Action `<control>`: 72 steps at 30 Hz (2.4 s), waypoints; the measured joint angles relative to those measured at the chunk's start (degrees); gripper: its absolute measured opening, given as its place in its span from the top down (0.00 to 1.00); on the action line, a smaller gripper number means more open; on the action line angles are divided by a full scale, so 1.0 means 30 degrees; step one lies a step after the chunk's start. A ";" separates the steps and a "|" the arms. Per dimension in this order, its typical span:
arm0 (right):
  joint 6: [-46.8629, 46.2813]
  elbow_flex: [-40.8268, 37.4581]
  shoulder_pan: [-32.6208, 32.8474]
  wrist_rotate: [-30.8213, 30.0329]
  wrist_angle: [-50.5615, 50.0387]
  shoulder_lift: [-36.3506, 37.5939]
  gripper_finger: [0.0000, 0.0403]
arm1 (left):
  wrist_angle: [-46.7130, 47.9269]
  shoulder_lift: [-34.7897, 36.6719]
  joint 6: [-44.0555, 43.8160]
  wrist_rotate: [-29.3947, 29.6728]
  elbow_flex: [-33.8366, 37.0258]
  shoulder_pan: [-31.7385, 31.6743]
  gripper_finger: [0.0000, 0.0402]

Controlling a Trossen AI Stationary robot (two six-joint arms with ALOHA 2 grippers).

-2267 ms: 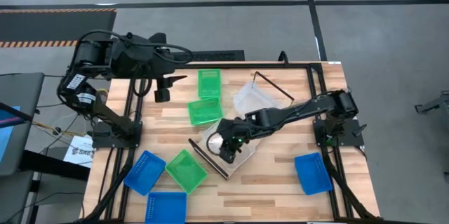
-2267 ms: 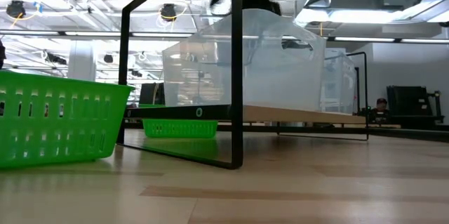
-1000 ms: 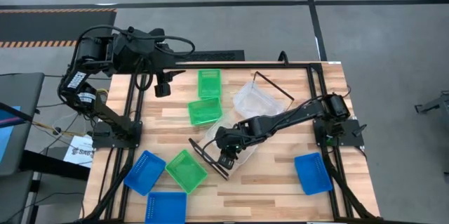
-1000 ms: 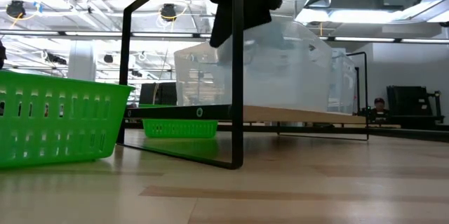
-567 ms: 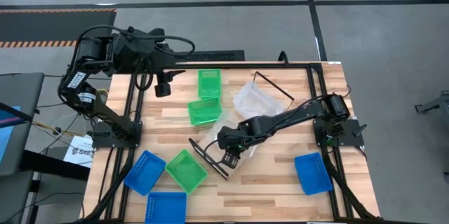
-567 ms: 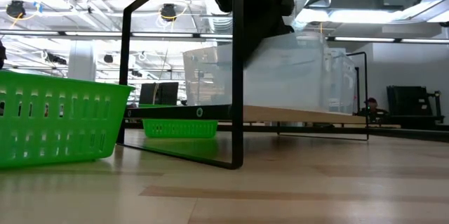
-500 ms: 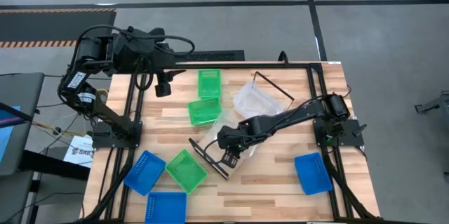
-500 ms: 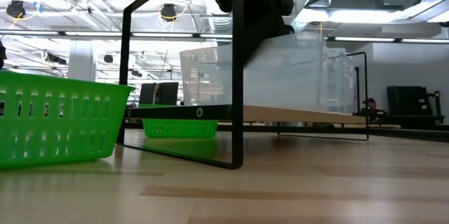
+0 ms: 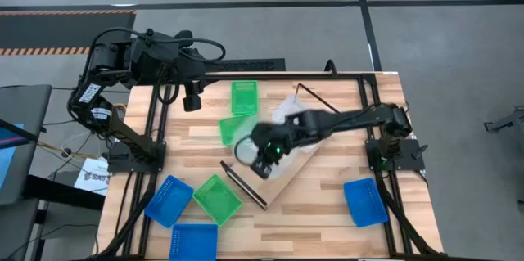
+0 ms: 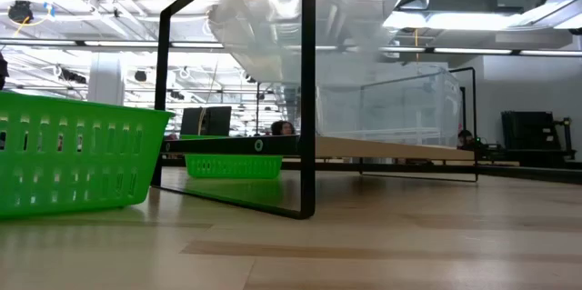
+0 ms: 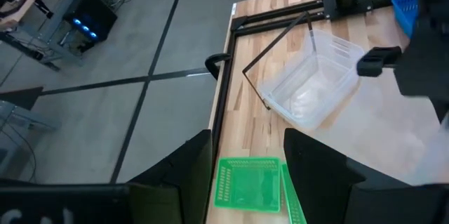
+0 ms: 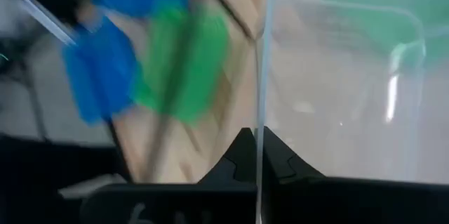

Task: Stack baskets on shelf by color
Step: Stack the transparent bin on the other transparent bins on the shelf

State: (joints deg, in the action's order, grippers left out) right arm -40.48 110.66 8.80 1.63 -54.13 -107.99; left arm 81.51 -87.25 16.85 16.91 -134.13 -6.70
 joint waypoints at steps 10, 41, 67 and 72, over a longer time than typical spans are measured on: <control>-0.1245 0.4532 -0.0613 -0.5224 -0.7943 0.2116 1.00 | -0.0014 0.0235 -0.0003 0.0152 0.0007 0.0000 0.58; 0.1731 0.0501 -0.1072 -0.9129 -1.0578 0.1247 1.00 | 0.0021 0.0960 0.0378 0.0013 0.0007 -0.1594 0.58; 0.1564 -0.1142 -0.0404 -1.1153 -1.0715 0.1600 1.00 | 0.0023 0.1517 0.0371 -0.0022 0.0007 -0.1588 0.58; 0.1659 -0.1176 -0.0460 -1.0991 -1.0436 0.1516 1.00 | 0.0019 0.1517 0.0369 -0.0022 0.0007 -0.1588 0.58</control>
State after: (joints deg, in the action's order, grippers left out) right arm -35.51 107.13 7.42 -31.34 -85.44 -103.44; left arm 81.57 -82.70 17.96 16.84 -134.10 -11.46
